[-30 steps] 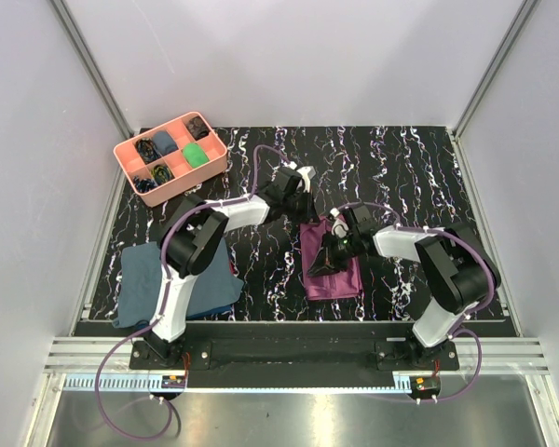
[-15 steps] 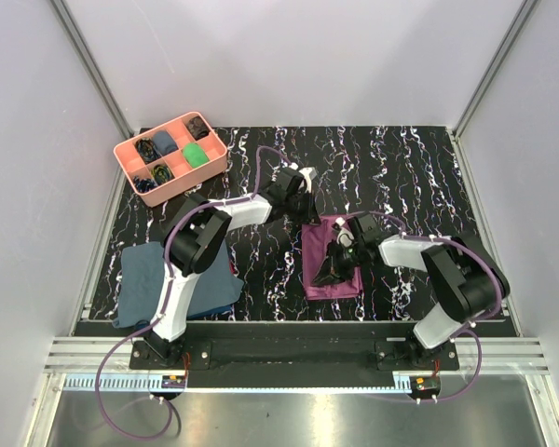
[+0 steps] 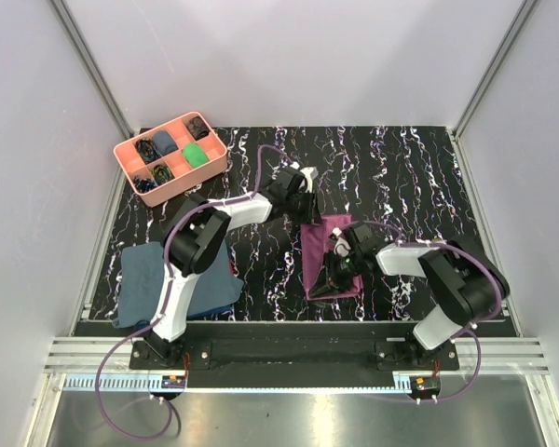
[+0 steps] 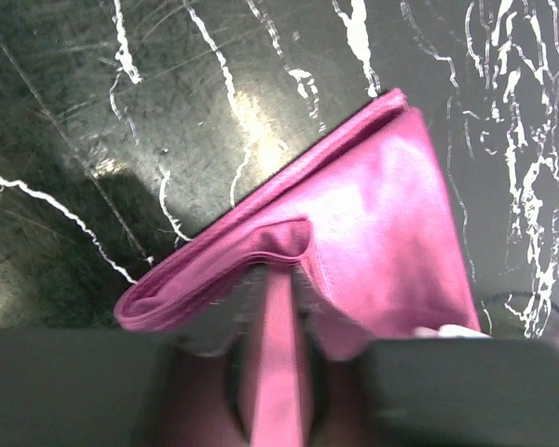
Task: Fold the napkin into a case and place the utensils inside
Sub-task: Fold the lower triangle-folded napkin at the center of the board.
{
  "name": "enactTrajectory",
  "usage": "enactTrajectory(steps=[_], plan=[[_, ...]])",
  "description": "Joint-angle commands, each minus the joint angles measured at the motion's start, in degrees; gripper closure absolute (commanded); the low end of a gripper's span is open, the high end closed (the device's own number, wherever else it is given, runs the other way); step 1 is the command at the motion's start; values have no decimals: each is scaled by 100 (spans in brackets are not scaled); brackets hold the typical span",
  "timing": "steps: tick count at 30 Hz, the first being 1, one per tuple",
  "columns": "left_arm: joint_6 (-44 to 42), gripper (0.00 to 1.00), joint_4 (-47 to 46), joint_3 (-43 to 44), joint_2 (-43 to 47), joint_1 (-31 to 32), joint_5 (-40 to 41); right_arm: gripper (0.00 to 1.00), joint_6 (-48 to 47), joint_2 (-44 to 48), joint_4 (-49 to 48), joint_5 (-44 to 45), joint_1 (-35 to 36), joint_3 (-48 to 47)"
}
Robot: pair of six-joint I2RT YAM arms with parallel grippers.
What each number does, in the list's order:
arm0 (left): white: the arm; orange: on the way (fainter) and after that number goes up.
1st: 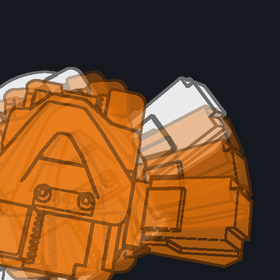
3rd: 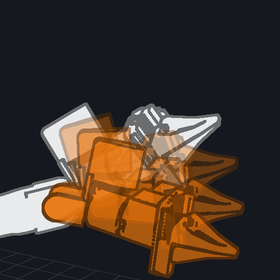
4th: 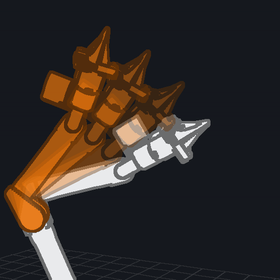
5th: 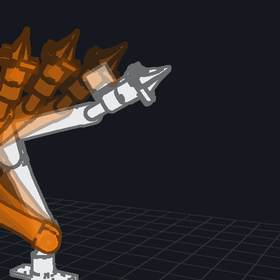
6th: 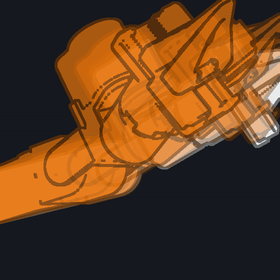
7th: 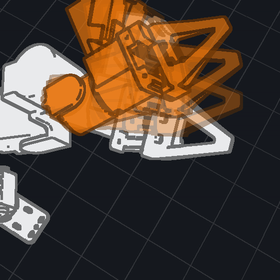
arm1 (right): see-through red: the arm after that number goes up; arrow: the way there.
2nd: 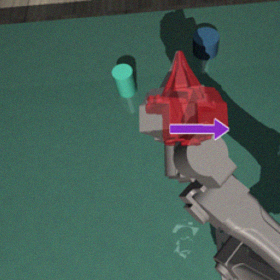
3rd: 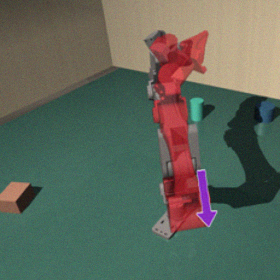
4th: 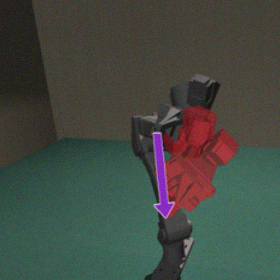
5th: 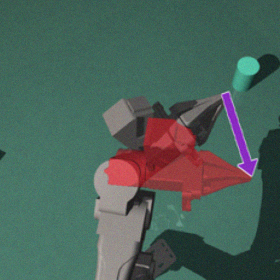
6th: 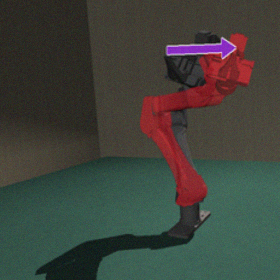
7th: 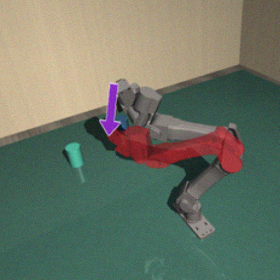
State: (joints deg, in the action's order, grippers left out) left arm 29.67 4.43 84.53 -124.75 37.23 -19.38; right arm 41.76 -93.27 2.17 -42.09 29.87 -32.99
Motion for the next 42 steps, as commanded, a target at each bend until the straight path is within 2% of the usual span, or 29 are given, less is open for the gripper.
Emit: enactTrajectory(steps=[1, 2, 3, 4, 5, 6, 8, 10, 11, 14, 18, 20, 22, 25, 27, 30, 34, 38, 39, 42], plan=[[-269, 59, 295, 239, 503, -14, 162, 68, -149, 957, 536, 385, -217, -408], [-295, 54, 357, 239, 591, -14, 162, 65, -229, 1108, 721, 438, -444, -471], [-313, 50, 444, 196, 810, -14, 180, 56, -290, 1266, 1141, 499, -577, -523], [-321, 47, 462, 143, 925, -14, 197, 52, -439, 1581, 1345, 569, -744, -594], [-330, 36, 480, 90, 1039, -6, 215, 47, -501, 1758, 1556, 744, -1085, -620], [-339, 31, 532, -15, 1171, 29, 250, 36, -572, 1917, 1976, 850, -1288, -647], [-383, 20, 629, -121, 1514, 134, 460, 22, -730, 2383, 2373, 1418, -1614, -752], [-427, 17, 752, -288, 1882, 266, 819, 1, -801, 2743, 2822, 1999, -1905, -892], [-462, 17, 779, -358, 1988, 424, 917, 0, -809, 2814, 2919, 2629, -1932, -928], [-401, 20, 884, -613, 2322, 775, 1190, 0, -993, 2736, 3052, 3039, -2028, -1016], [-234, 30, 867, -947, 2552, 1250, 1410, 0, -1379, 1895, 2982, 2838, -2169, -1270], [-146, 31, 788, -1035, 2613, 1592, 1647, 0, -1398, 1673, 2789, 2838, -2187, -1236], [-111, 33, 595, -1202, 2692, 1830, 2075, 0, -1364, 1444, 2385, 2445, -2187, -1113], [-15, 35, 305, -1526, 2877, 2208, 2621, 17, -1092, 1286, 1797, 1795, -2178, -754], [30, 35, -37, -1817, 2965, 2385, 2719, 27, -986, 1242, 1602, 1730, -2117, -525], [4, 38, -231, -1993, 3088, 2613, 3018, 34, -916, 1329, 1515, 1739, -1959, -270], [-93, 35, -390, -2125, 3150, 2807, 3343, 40, -547, 1470, 1154, 1178, -1678, 21], [-190, 27, -425, -2187, 3062, 3000, 3519, 37, -317, 1838, 1257, 1088, -1563, 21], [-172, 21, -425, -2169, 3018, 3026, 3546, 34, -465, 2048, 1503, 1254, -1789, -136], [-76, 16, -137, -1819, 2685, 3184, 3861, 13, -756, 2305, 2303, 2334, -2107, -479]])
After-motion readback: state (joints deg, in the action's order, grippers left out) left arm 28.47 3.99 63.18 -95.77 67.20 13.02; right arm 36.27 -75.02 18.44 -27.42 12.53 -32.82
